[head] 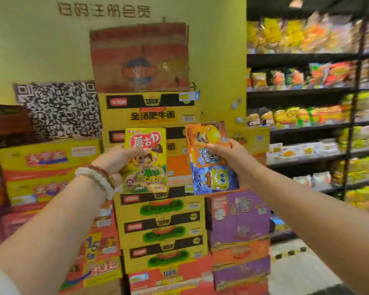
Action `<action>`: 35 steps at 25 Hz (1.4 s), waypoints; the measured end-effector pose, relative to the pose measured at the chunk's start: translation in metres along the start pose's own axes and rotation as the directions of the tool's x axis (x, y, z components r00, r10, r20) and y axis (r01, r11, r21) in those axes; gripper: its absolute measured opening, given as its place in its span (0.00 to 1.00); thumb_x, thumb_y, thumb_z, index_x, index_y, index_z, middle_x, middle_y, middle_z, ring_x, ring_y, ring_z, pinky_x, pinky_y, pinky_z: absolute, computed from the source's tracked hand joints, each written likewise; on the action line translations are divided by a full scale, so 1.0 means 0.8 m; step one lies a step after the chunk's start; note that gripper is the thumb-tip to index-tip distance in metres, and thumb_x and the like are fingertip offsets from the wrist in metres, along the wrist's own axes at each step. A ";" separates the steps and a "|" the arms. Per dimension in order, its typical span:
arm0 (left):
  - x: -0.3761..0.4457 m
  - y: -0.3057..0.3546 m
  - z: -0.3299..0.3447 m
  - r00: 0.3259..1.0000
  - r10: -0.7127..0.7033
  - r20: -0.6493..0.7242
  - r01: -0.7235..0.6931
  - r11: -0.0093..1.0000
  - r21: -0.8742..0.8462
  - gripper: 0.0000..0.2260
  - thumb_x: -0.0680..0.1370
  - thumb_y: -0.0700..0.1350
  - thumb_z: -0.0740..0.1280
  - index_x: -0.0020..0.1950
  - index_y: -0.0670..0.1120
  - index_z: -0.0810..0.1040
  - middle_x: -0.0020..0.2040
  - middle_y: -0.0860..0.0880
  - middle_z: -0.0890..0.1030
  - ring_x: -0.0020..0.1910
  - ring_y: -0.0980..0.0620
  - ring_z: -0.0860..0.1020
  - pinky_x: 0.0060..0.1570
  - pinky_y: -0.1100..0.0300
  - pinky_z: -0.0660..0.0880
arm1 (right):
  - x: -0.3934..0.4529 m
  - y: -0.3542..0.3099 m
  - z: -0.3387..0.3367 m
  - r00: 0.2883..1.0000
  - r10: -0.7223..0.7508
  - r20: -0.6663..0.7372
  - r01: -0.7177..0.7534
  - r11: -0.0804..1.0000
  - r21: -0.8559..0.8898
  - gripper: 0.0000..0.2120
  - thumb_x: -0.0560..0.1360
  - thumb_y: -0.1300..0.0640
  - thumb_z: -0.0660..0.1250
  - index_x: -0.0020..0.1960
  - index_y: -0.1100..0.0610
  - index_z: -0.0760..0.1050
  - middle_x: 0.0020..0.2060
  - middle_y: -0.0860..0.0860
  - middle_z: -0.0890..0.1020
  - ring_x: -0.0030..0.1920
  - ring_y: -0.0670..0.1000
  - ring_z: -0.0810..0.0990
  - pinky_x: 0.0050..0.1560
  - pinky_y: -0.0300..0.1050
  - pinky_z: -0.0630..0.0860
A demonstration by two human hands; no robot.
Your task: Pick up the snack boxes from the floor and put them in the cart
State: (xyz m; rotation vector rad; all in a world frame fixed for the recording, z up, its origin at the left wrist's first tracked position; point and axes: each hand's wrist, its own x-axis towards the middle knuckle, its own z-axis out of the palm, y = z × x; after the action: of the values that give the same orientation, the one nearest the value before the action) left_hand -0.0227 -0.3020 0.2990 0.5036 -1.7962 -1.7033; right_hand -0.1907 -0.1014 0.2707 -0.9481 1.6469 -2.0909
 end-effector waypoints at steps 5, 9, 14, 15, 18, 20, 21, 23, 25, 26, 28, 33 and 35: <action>0.088 -0.018 0.134 0.958 0.000 0.287 0.003 1.000 -0.013 0.26 0.66 0.45 0.75 0.61 0.44 0.72 0.51 0.41 0.81 0.43 0.46 0.81 0.41 0.50 0.79 | 0.000 -0.008 -0.122 0.957 -0.041 -0.288 0.022 0.997 -0.067 0.19 0.73 0.54 0.71 0.60 0.58 0.71 0.50 0.59 0.83 0.44 0.58 0.84 0.43 0.53 0.82; 0.138 -0.044 0.247 0.869 -0.006 0.495 -0.008 1.000 0.025 0.22 0.64 0.48 0.77 0.55 0.44 0.75 0.52 0.39 0.81 0.46 0.43 0.80 0.50 0.45 0.78 | -0.028 -0.015 -0.210 0.875 -0.080 -0.477 0.025 0.992 -0.121 0.12 0.74 0.56 0.70 0.55 0.57 0.72 0.45 0.57 0.84 0.41 0.57 0.84 0.42 0.53 0.82; 0.137 -0.062 0.395 0.728 -0.027 0.685 0.011 1.000 0.028 0.22 0.63 0.49 0.78 0.52 0.47 0.75 0.44 0.43 0.82 0.36 0.50 0.83 0.37 0.50 0.80 | -0.078 -0.027 -0.315 0.748 -0.127 -0.652 -0.003 0.981 -0.194 0.15 0.74 0.56 0.69 0.59 0.59 0.71 0.47 0.57 0.83 0.41 0.56 0.85 0.41 0.53 0.82; 0.140 -0.067 0.424 0.721 -0.017 0.693 0.029 1.000 -0.006 0.14 0.68 0.46 0.75 0.48 0.47 0.73 0.36 0.45 0.82 0.29 0.54 0.81 0.30 0.55 0.79 | -0.084 -0.028 -0.335 0.727 -0.135 -0.673 -0.006 0.979 -0.203 0.15 0.75 0.56 0.69 0.59 0.59 0.71 0.48 0.57 0.83 0.41 0.55 0.85 0.40 0.52 0.82; 0.142 -0.079 0.523 0.628 -0.056 0.776 0.069 0.997 0.016 0.06 0.74 0.43 0.69 0.49 0.45 0.74 0.26 0.51 0.81 0.23 0.56 0.79 0.28 0.59 0.74 | -0.095 -0.034 -0.407 0.670 -0.161 -0.724 -0.006 0.975 -0.223 0.15 0.75 0.57 0.69 0.59 0.59 0.71 0.47 0.57 0.83 0.41 0.55 0.85 0.39 0.52 0.82; 0.145 -0.086 0.584 0.572 -0.040 0.819 0.050 0.999 0.014 0.08 0.74 0.43 0.69 0.51 0.45 0.76 0.37 0.47 0.84 0.35 0.50 0.83 0.38 0.54 0.77 | -0.096 -0.035 -0.460 0.644 -0.180 -0.744 -0.005 0.971 -0.239 0.17 0.74 0.56 0.69 0.60 0.59 0.71 0.49 0.58 0.83 0.41 0.56 0.85 0.40 0.52 0.82; 0.148 -0.089 0.619 0.552 -0.041 0.833 0.049 0.999 0.017 0.08 0.74 0.42 0.69 0.52 0.45 0.76 0.46 0.43 0.84 0.44 0.46 0.83 0.45 0.49 0.78 | -0.095 -0.036 -0.490 0.630 -0.187 -0.753 -0.002 0.970 -0.243 0.18 0.74 0.56 0.69 0.61 0.60 0.71 0.49 0.59 0.83 0.41 0.57 0.85 0.39 0.52 0.82; 0.155 -0.092 0.681 0.511 -0.035 0.859 0.043 0.999 0.015 0.05 0.75 0.40 0.67 0.50 0.44 0.75 0.58 0.38 0.79 0.56 0.39 0.78 0.57 0.43 0.75 | -0.092 -0.035 -0.545 0.615 -0.173 -0.769 -0.011 0.974 -0.228 0.19 0.74 0.56 0.69 0.62 0.61 0.70 0.51 0.60 0.83 0.42 0.57 0.85 0.39 0.51 0.82; 0.158 -0.103 0.737 0.483 -0.037 0.875 0.035 0.999 0.024 0.04 0.75 0.40 0.67 0.49 0.44 0.75 0.59 0.36 0.77 0.58 0.37 0.77 0.59 0.43 0.73 | -0.087 -0.030 -0.594 0.607 -0.147 -0.781 -0.037 0.977 -0.212 0.20 0.75 0.56 0.69 0.63 0.62 0.70 0.52 0.62 0.82 0.41 0.57 0.85 0.38 0.50 0.82; 0.160 -0.113 0.766 0.481 -0.039 0.876 0.043 0.999 0.021 0.04 0.75 0.39 0.66 0.49 0.44 0.75 0.58 0.36 0.77 0.56 0.38 0.77 0.58 0.43 0.74 | -0.085 -0.027 -0.619 0.606 -0.137 -0.784 -0.045 0.978 -0.205 0.20 0.75 0.57 0.68 0.64 0.62 0.70 0.52 0.62 0.82 0.41 0.56 0.85 0.38 0.50 0.82; 0.168 -0.128 0.817 0.470 -0.056 0.881 0.063 0.998 0.030 0.04 0.76 0.38 0.65 0.50 0.42 0.75 0.53 0.38 0.78 0.50 0.40 0.77 0.55 0.46 0.73 | -0.080 -0.020 -0.663 0.601 -0.117 -0.791 -0.050 0.982 -0.183 0.19 0.75 0.57 0.68 0.64 0.62 0.70 0.51 0.61 0.83 0.40 0.56 0.85 0.38 0.49 0.82; 0.204 -0.173 0.940 0.422 -0.107 0.900 0.139 0.989 0.053 0.13 0.75 0.39 0.67 0.59 0.39 0.75 0.57 0.36 0.79 0.56 0.37 0.78 0.56 0.42 0.75 | -0.057 0.011 -0.770 0.555 -0.087 -0.827 -0.066 0.987 -0.148 0.15 0.75 0.58 0.67 0.60 0.61 0.72 0.47 0.58 0.84 0.39 0.55 0.85 0.37 0.48 0.81; 0.217 -0.192 0.986 0.400 -0.122 0.908 0.190 0.981 0.048 0.16 0.73 0.40 0.69 0.60 0.41 0.75 0.54 0.37 0.81 0.51 0.39 0.80 0.51 0.43 0.78 | -0.042 0.021 -0.810 0.538 -0.058 -0.841 -0.050 0.994 -0.100 0.10 0.76 0.57 0.66 0.56 0.60 0.73 0.41 0.56 0.85 0.37 0.54 0.85 0.36 0.48 0.82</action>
State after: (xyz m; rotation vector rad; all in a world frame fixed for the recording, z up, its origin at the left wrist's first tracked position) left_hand -0.6887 0.1661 0.1841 -0.4729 -2.4393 -2.4304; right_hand -0.6003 0.3917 0.1684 0.1794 2.1720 -2.6893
